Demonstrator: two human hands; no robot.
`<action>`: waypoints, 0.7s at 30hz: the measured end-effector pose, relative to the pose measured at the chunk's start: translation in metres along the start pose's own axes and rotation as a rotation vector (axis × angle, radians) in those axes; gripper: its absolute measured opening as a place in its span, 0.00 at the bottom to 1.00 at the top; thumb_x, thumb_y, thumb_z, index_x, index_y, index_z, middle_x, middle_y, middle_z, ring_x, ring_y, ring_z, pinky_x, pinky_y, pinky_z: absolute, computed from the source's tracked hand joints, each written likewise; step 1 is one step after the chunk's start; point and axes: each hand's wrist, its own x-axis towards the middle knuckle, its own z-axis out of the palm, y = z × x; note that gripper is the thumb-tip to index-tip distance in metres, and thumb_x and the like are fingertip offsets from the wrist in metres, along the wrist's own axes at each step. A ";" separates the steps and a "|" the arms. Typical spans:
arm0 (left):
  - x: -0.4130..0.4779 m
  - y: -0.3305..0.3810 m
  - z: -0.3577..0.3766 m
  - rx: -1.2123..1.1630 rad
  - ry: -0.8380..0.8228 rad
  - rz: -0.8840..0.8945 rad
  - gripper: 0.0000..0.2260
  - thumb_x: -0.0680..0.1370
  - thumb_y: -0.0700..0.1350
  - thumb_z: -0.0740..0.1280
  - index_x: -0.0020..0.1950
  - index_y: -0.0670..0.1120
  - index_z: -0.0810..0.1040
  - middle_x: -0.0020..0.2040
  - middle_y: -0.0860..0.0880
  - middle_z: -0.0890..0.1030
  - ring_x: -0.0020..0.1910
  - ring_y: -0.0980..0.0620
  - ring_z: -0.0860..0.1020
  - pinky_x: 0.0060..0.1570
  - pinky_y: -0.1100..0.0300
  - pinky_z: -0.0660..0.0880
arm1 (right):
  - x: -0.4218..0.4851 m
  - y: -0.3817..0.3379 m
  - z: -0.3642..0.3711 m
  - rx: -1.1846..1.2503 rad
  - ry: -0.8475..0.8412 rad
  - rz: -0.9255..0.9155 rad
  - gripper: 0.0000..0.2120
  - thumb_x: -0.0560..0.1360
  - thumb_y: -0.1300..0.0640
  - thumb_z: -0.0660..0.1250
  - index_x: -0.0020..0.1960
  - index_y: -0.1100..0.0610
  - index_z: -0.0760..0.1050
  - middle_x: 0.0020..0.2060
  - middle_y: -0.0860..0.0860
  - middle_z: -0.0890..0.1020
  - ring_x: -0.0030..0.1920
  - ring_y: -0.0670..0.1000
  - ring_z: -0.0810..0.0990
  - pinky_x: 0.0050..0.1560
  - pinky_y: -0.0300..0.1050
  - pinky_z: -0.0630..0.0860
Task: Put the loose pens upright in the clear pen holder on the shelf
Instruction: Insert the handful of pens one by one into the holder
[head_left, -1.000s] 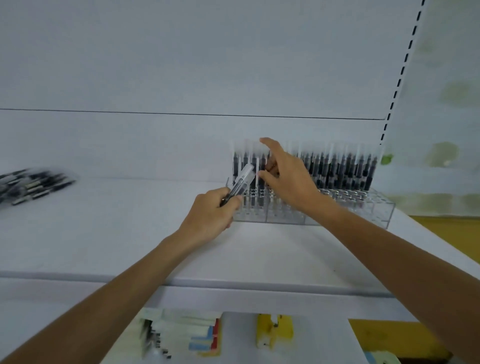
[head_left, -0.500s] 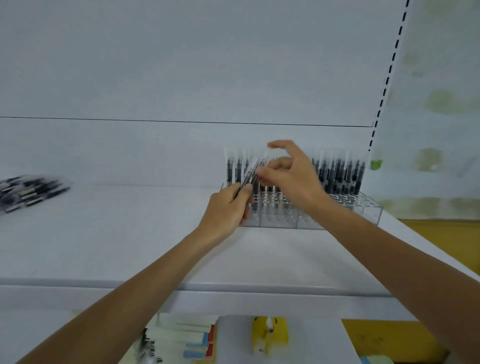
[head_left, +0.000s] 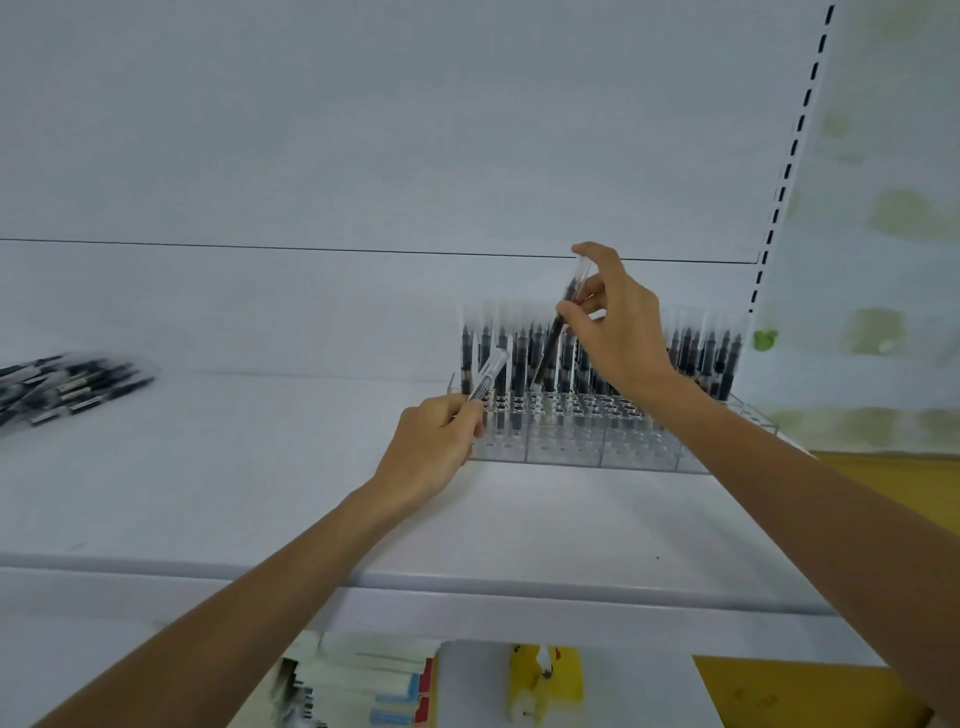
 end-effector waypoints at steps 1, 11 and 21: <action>0.000 -0.001 0.001 0.005 0.003 0.000 0.15 0.79 0.44 0.57 0.33 0.45 0.72 0.23 0.51 0.70 0.19 0.60 0.66 0.24 0.71 0.63 | 0.001 0.000 0.000 0.004 -0.003 0.003 0.24 0.75 0.64 0.67 0.68 0.55 0.66 0.39 0.49 0.74 0.39 0.45 0.76 0.40 0.26 0.71; 0.000 -0.006 0.007 0.012 0.012 0.010 0.15 0.80 0.46 0.56 0.35 0.46 0.74 0.23 0.51 0.71 0.22 0.59 0.67 0.29 0.69 0.66 | 0.002 -0.001 -0.003 0.020 -0.031 -0.039 0.24 0.75 0.65 0.66 0.69 0.53 0.66 0.38 0.44 0.72 0.39 0.43 0.76 0.46 0.42 0.79; -0.003 -0.007 0.007 0.039 0.016 0.011 0.14 0.79 0.42 0.55 0.37 0.45 0.75 0.25 0.50 0.72 0.25 0.55 0.68 0.32 0.62 0.66 | -0.023 0.001 0.011 -0.033 -0.179 -0.054 0.23 0.76 0.63 0.65 0.70 0.54 0.65 0.41 0.50 0.74 0.42 0.50 0.76 0.47 0.40 0.74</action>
